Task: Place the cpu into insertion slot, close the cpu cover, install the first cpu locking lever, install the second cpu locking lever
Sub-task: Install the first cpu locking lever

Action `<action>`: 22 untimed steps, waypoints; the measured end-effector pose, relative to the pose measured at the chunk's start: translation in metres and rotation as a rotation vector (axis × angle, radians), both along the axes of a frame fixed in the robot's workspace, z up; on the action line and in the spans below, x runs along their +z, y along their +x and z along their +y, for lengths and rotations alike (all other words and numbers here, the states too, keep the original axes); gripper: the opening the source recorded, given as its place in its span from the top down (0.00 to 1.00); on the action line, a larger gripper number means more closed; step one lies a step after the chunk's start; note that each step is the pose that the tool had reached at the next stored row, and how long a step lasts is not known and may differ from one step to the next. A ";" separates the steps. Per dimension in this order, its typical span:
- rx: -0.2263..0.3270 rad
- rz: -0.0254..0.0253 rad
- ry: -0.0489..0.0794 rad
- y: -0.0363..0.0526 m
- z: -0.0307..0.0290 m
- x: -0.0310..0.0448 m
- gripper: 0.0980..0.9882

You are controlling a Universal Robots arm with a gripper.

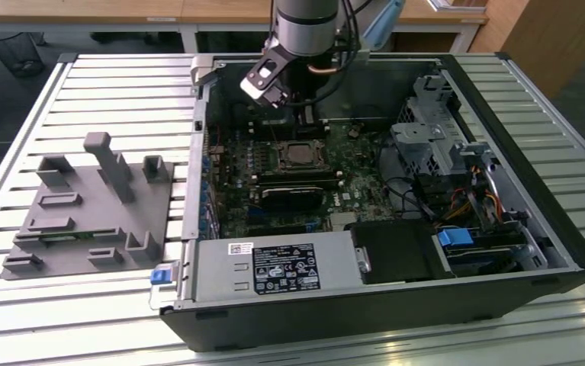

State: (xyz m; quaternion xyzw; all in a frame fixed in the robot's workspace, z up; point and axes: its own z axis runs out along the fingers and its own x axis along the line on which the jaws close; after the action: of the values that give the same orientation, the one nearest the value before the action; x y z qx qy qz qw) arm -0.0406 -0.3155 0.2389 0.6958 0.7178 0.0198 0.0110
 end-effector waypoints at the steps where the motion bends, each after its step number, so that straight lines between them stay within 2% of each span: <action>1: 0.000 0.0000 0.000 0.0000 0.0000 0.0008 0.99; 6: 0.000 0.0000 0.000 0.0000 0.0000 0.0059 0.99; 10: 0.007 -0.0001 0.000 0.0000 0.0001 0.0067 0.99; 19: 0.155 0.0000 0.000 0.0000 0.0000 0.0068 0.99; 22: 0.188 0.0000 0.000 0.0000 0.0000 0.0068 0.99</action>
State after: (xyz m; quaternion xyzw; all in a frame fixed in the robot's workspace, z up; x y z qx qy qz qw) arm -0.0406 -0.3155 0.2457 0.6253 0.7800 0.0207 0.0091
